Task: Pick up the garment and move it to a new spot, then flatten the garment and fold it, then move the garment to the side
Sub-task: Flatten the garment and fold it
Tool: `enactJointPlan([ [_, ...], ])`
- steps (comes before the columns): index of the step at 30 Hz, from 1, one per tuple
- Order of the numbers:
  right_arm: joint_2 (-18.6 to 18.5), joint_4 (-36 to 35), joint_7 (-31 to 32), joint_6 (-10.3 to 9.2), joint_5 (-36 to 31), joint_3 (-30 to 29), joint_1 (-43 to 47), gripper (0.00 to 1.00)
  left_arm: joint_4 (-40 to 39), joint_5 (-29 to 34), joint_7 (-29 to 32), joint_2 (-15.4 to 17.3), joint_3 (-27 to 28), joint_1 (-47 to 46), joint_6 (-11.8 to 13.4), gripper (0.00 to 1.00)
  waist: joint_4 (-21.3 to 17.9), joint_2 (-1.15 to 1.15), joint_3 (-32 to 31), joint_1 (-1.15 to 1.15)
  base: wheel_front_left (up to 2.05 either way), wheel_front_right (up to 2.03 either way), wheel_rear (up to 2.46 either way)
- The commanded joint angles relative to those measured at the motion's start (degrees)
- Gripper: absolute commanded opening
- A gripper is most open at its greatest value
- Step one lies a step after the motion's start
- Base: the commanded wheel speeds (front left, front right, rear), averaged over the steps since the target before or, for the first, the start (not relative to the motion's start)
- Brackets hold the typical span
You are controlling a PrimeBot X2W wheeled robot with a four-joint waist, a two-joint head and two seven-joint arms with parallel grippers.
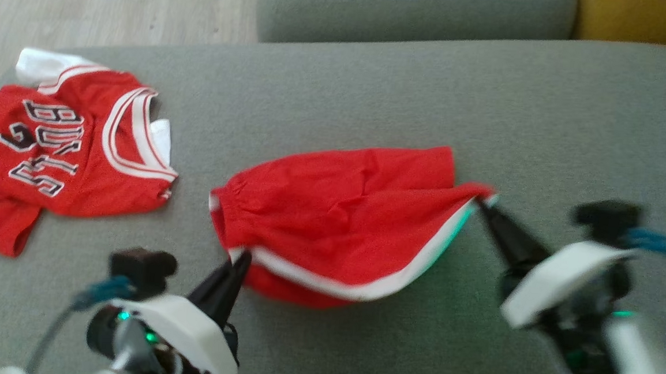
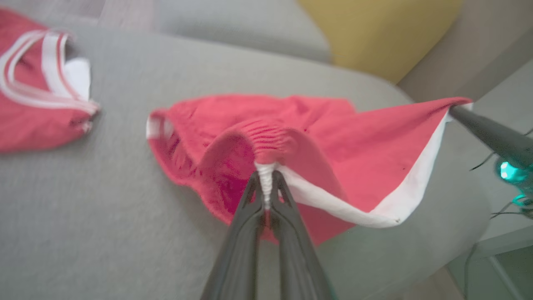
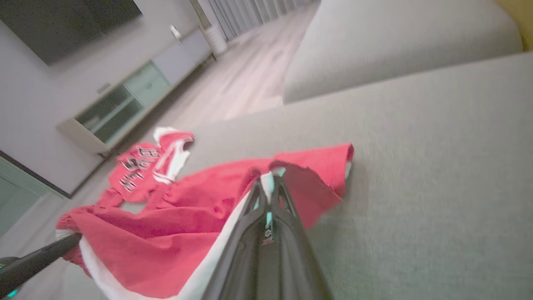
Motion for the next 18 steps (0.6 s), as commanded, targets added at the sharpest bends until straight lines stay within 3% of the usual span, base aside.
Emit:
enactJointPlan([
  [1,-2.04,-8.02,1.70,0.44,3.37,-1.85,-0.31,0.00,-6.92,-2.00,0.88,0.80,3.40,-1.59,-0.49,0.00,-1.25,0.00,-1.14,0.00,0.00,0.00,0.00],
  [6,-3.83,-25.74,8.63,0.44,11.06,-11.83,-0.31,0.00,-21.64,-7.88,4.08,0.75,6.70,-4.91,-0.64,0.00,-3.51,0.00,-0.56,0.00,0.00,0.00,0.00],
  [10,-3.32,-32.18,14.85,0.44,14.71,-18.65,-6.27,0.00,-27.00,-12.03,8.00,0.56,8.38,-12.60,-0.70,0.00,-5.29,0.00,1.42,0.00,0.00,0.00,0.00],
  [13,-2.45,-31.22,19.14,0.44,15.33,-21.93,-14.39,0.00,-25.75,-13.48,10.99,0.72,9.24,-21.55,-0.86,0.00,-6.39,0.00,3.80,0.00,0.00,0.00,0.00],
  [18,0.36,-20.58,22.53,0.44,9.73,-25.13,-30.00,0.00,-14.90,-12.84,14.52,-0.35,8.27,-38.51,-0.99,0.00,-6.44,0.00,9.73,0.00,0.00,0.00,0.00],
])
